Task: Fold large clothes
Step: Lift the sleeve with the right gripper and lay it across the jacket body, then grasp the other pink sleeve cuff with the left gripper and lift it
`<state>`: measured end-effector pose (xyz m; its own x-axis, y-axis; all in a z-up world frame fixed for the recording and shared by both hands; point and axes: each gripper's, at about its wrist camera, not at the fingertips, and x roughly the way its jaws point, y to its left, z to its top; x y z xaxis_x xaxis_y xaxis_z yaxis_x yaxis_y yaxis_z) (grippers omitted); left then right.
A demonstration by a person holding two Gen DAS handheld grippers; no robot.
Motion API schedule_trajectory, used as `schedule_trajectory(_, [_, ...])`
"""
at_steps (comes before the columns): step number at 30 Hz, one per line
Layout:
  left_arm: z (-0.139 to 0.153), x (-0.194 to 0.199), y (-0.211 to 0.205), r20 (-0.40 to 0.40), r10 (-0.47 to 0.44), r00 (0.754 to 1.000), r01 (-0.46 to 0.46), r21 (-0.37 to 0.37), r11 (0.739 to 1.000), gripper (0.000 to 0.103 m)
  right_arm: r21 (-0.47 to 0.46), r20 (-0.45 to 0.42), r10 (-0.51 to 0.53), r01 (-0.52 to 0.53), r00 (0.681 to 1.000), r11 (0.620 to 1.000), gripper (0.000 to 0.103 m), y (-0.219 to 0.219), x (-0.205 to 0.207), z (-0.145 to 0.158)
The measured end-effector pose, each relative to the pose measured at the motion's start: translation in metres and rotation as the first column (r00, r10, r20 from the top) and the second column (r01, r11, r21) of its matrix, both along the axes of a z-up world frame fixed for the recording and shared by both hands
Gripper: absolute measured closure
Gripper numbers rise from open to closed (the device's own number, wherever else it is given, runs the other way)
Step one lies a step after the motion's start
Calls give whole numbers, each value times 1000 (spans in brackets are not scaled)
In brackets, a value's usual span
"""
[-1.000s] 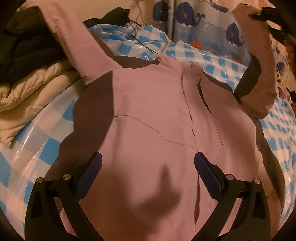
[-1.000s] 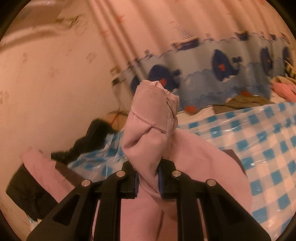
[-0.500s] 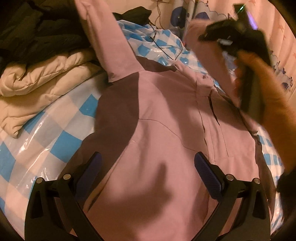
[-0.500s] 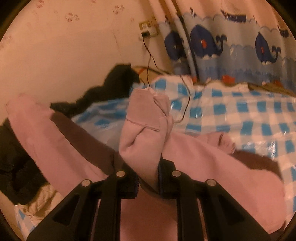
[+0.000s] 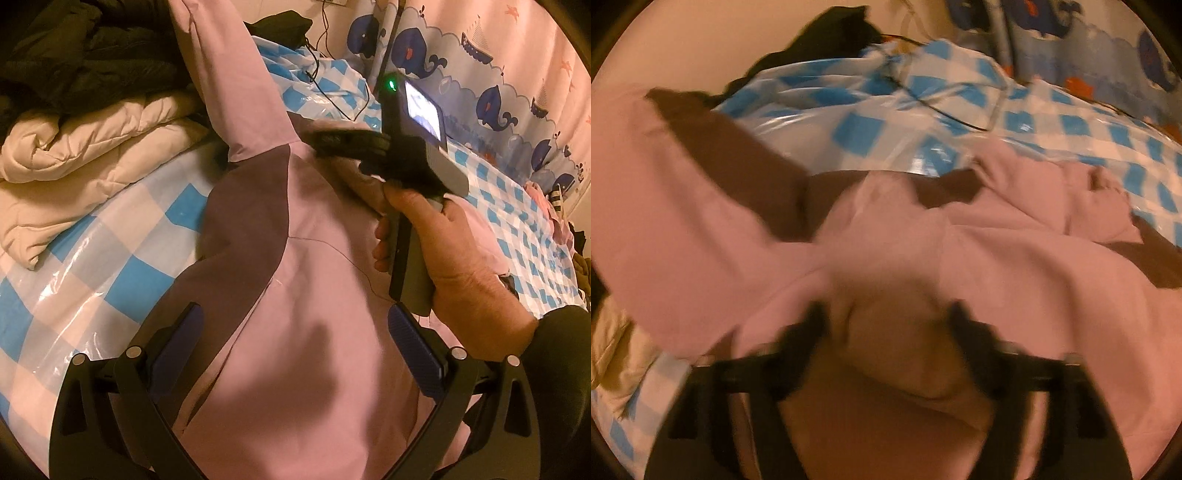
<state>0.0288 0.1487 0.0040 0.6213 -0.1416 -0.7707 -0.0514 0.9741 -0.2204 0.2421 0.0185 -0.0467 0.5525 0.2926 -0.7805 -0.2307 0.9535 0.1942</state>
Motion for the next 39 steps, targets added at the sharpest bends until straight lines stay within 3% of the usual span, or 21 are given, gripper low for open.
schedule_trajectory(3, [0, -1, 0, -1, 0, 1000, 0, 2, 1000, 7, 50, 39, 70, -72, 997, 996, 29, 10, -11, 19])
schedule_trajectory(6, [0, -1, 3, -2, 7, 1000, -7, 1, 1000, 7, 99, 127, 40, -53, 991, 994, 27, -3, -25, 45])
schedule_trajectory(9, [0, -2, 6, -3, 13, 1000, -13, -4, 1000, 7, 39, 153, -111, 106, 982, 994, 27, -36, -28, 49])
schedule_trajectory(11, [0, -2, 8, -4, 17, 1000, -17, -8, 1000, 7, 10, 139, -236, 237, 962, 972, 27, -68, -28, 40])
schedule_trajectory(14, [0, -2, 9, -6, 19, 1000, -19, -13, 1000, 7, -9, 116, -441, 445, 890, 895, 27, -127, -33, 23])
schedule_trajectory(15, [0, -2, 9, -6, 18, 1000, -18, -13, 1000, 7, -14, 85, -506, 509, 858, 861, 27, -148, -33, 12])
schedule_trajectory(17, [0, -1, 7, -8, 13, 1000, -13, -16, 1000, 7, -53, -31, -531, 529, 847, 847, 26, -170, -23, -18])
schedule_trajectory(19, [-2, 0, 2, -11, 4, 1000, -4, -6, 1000, 7, -147, -121, -475, 457, 872, 877, 24, -166, -11, -42])
schedule_trajectory(20, [-3, 1, 0, -13, 0, 1000, 0, 5, 1000, 7, -178, -111, -454, 432, 884, 884, 24, -161, -9, -41])
schedule_trajectory(23, [-6, 3, -4, -16, -1, 1000, 1, 18, 1000, 7, -66, -124, -419, 414, 899, 908, 24, -165, -15, -24])
schedule_trajectory(25, [-6, 5, -6, -13, 3, 1000, -2, 21, 1000, 7, -16, -98, -348, 348, 932, 937, 23, -158, -31, -6])
schedule_trajectory(28, [2, 2, -8, 32, 2, 999, -3, 46, 999, 7, -42, -72, -146, 143, 987, 989, 22, -127, -67, 7])
schedule_trajectory(30, [18, -7, -7, 102, 0, 995, -8, 85, 996, 7, -57, -68, -75, 71, 995, 996, 19, -118, -100, 10])
schedule_trajectory(31, [34, -13, -3, 160, -15, 987, 2, 84, 996, 7, -42, -79, -35, 32, 996, 999, 19, -117, -126, 9])
schedule_trajectory(34, [79, -12, 20, 237, 0, 971, -11, 49, 999, 7, -8, -104, 14, -15, 995, 1000, 18, -127, -186, 3])
schedule_trajectory(37, [152, 6, 47, 298, -14, 954, -2, 51, 999, 7, 1, -117, 62, -63, 991, 998, 17, -142, -230, -14])
schedule_trajectory(39, [217, 23, 77, 360, 39, 932, -63, 56, 996, 7, 11, -76, 91, -91, 993, 996, 16, -151, -254, -18])
